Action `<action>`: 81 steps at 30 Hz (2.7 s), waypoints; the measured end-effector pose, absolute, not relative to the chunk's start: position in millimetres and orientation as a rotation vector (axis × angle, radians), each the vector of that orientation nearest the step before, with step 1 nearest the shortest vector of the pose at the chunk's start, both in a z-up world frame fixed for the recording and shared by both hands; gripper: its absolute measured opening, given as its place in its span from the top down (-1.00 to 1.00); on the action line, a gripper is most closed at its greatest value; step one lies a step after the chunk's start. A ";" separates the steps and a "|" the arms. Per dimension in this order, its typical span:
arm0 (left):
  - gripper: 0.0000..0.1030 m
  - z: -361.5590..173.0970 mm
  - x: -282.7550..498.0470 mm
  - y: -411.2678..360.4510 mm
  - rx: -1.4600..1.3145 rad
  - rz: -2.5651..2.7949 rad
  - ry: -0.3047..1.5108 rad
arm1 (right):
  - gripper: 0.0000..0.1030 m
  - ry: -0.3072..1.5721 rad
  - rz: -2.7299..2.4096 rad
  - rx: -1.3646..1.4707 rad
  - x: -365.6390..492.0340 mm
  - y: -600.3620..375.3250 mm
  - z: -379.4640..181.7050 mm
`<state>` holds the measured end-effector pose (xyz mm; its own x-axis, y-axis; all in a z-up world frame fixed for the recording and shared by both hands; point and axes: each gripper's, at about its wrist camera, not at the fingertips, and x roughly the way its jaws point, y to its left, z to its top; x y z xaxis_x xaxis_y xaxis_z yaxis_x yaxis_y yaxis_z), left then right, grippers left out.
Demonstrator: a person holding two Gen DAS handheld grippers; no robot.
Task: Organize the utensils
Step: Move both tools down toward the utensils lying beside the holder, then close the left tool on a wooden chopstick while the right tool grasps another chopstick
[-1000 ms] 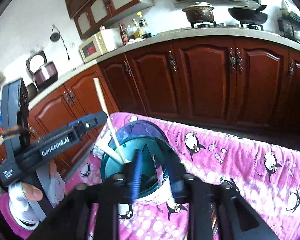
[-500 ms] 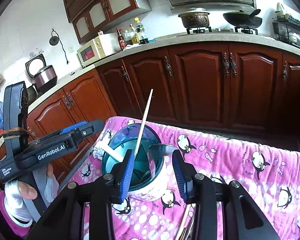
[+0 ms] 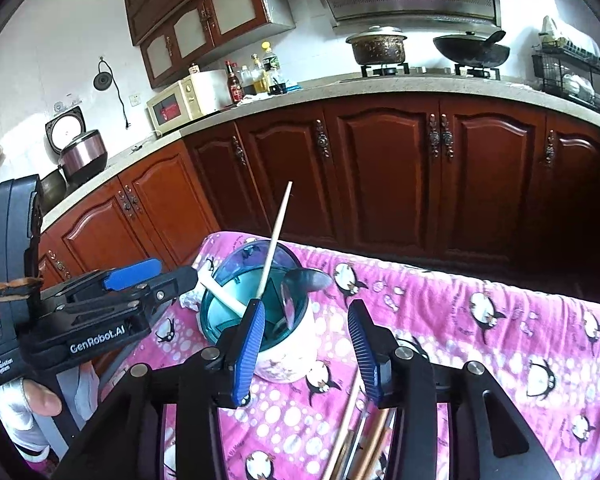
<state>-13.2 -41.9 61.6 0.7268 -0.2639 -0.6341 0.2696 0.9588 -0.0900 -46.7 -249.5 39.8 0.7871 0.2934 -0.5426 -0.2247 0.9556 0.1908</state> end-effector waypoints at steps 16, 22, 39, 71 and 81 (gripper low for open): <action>-0.19 58.4 -60.2 -90.0 0.036 -0.389 0.735 | 0.17 0.608 0.147 0.163 -105.1 -306.3 38.7; -0.22 55.2 -70.7 -107.6 0.046 -0.426 0.757 | 0.16 0.621 0.113 0.184 -118.4 -323.8 32.7; -0.34 4.3 -61.4 -95.2 0.006 -0.469 0.921 | 0.36 0.802 0.211 0.311 -79.7 -335.4 -42.2; 0.47 -101.0 -3.5 -152.9 -0.079 -0.406 1.139 | 0.87 0.979 0.252 0.505 -36.2 -393.2 -114.8; 0.88 -98.7 -3.8 -158.2 -0.033 -0.444 1.178 | 0.87 1.028 0.229 0.501 -41.5 -385.0 -130.7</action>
